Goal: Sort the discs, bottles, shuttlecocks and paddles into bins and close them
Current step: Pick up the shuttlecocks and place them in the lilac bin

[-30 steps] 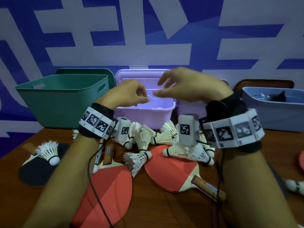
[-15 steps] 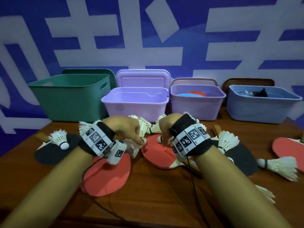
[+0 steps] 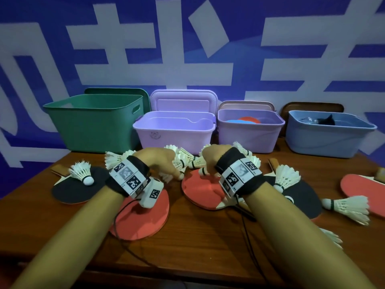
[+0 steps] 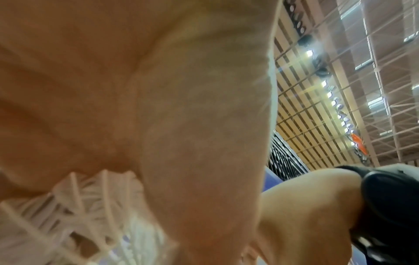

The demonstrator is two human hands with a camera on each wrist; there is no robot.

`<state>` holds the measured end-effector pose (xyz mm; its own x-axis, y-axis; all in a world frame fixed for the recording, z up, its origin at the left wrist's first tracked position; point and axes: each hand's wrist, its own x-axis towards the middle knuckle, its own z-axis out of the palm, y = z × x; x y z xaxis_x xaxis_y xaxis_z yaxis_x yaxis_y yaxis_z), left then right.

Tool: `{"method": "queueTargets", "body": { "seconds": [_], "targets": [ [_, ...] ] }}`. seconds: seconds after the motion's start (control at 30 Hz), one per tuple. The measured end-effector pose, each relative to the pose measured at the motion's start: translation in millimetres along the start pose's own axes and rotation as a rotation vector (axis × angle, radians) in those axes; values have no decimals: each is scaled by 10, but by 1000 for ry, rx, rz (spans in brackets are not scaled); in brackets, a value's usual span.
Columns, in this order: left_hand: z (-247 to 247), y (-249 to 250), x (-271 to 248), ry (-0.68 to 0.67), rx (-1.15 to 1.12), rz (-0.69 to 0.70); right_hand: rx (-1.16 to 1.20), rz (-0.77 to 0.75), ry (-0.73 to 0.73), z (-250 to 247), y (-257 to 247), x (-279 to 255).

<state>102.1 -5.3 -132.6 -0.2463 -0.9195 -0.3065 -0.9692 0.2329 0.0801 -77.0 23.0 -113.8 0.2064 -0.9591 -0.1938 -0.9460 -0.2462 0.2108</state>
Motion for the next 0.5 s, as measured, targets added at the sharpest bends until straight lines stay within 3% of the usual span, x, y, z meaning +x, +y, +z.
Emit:
{"method": "queueTargets", "body": {
  "seconds": [0.17,0.33,0.5],
  "targets": [
    [-246,-3,-80,217,-96,25,112,-16,255,-129,14,38],
    [-493,-60,-17,528,-395,4,362,38,550,-351,39,54],
    [-764,-15,19,773,-570,64,657,69,709,-546,42,194]
  ]
}}
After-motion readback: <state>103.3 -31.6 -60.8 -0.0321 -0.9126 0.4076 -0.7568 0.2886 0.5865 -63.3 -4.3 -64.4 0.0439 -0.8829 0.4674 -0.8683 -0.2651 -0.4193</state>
